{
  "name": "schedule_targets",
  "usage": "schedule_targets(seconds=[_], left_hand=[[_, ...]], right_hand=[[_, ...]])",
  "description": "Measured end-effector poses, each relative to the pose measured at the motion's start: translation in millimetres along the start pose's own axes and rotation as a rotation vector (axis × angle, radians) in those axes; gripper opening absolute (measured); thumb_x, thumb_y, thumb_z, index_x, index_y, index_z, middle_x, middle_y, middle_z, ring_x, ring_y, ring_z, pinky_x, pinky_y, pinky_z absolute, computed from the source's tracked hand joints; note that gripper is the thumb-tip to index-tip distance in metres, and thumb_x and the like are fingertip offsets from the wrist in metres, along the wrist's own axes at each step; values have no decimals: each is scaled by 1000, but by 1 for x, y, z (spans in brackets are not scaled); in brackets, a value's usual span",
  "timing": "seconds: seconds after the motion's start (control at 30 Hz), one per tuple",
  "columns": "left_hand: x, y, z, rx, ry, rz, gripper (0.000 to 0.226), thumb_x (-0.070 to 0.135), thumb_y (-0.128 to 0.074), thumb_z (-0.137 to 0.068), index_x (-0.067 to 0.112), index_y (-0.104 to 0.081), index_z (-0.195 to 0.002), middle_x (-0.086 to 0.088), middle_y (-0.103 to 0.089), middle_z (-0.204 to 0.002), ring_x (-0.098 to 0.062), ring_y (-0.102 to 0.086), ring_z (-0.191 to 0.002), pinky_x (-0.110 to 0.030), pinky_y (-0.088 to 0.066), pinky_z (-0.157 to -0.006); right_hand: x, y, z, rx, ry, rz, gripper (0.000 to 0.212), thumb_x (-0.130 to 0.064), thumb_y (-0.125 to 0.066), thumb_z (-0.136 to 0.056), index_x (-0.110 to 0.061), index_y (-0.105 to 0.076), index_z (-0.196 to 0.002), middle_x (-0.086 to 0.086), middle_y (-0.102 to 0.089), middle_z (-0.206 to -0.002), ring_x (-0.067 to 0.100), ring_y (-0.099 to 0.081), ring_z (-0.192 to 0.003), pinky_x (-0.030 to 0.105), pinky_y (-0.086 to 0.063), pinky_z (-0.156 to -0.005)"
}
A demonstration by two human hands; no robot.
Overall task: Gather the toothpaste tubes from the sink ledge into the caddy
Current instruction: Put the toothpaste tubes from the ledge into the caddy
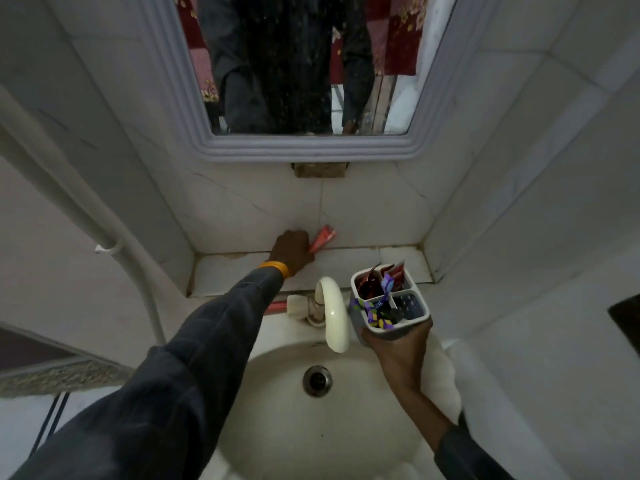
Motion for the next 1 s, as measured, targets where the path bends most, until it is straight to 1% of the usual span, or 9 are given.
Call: schedule_targets(seconds=[0.17,0.37,0.5,0.57,0.63,0.73,0.8,0.9,1.0], left_hand=[[50,54,35,177,-58,408,40,26,-82,-68,16,-64,-102,-5,-72,-95,-22,-70,-85,-34,-60,-77],[120,77,81,-27,-308,612,35,17,-83,-74,5,-66,-102,-8,-73,-92,-21,-73,-81,-31,-63,-70],[147,51,89,-40,-411,345,28,28,-86,-68,12,-72,-87,-1,-75,-83,-14,-71,-73,-25,-57,-66],[159,34,93,-27,-459,195,26,33,-84,-69,17,-74,-87,1,-75,-84,-13,-68,-74,-24,-53,-69],[168,18,95,-20,-494,88,27,33,-82,-71,15,-75,-90,-3,-76,-87,-17,-68,-77,-28,-55,-74],[178,-3,98,-37,-501,-63,25,30,-79,-74,12,-75,-91,-9,-75,-89,-24,-67,-82,-34,-56,-77],[184,-16,99,-32,-529,-165,21,28,-76,-77,12,-75,-91,-10,-74,-92,-28,-67,-86,-33,-54,-74],[189,-26,97,6,-560,-278,15,22,-67,-84,10,-72,-93,-11,-70,-100,-31,-64,-91,-32,-42,-67],[189,-26,93,35,-577,-353,16,21,-64,-87,9,-69,-95,-11,-68,-102,-32,-64,-92,-35,-46,-70]], right_hand=[[-3,2,6,2,26,-3,107,11,-103,-54,-24,-48,-138,-15,-66,-134,-15,-67,-121,7,-56,-96],[-4,2,3,-16,36,16,111,-3,-110,-51,-16,-55,-146,-3,-73,-139,11,-73,-128,26,-60,-105],[-3,2,6,-12,20,-6,109,-2,-109,-51,-28,-53,-141,-15,-70,-134,-13,-68,-121,16,-60,-101],[1,4,5,-23,24,-23,115,-6,-109,-50,-25,-47,-145,-7,-65,-139,-20,-62,-121,10,-56,-101],[8,4,3,-53,2,-11,125,-36,-108,-47,-11,-44,-152,-1,-59,-143,-18,-60,-124,-1,-49,-97],[24,3,1,-39,-56,36,144,-86,-92,-47,-8,-44,-158,3,-61,-149,13,-63,-137,-1,-45,-102],[13,6,0,-74,-55,95,131,-79,-94,-52,-8,-51,-152,3,-66,-141,17,-67,-130,4,-50,-99],[16,3,-2,-103,-97,161,90,-44,-104,-65,-21,-55,-137,-11,-65,-122,4,-67,-109,8,-47,-87],[52,0,-9,-43,-77,223,132,-99,-75,-53,-23,-42,-157,-10,-52,-147,-10,-51,-135,-4,-34,-101]])
Point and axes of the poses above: each hand's wrist, its own z-axis away from the middle knuckle, its own y-axis out of the back of the hand, x = y × z, the point moved 1 cm from there along -z, towards the middle knuckle
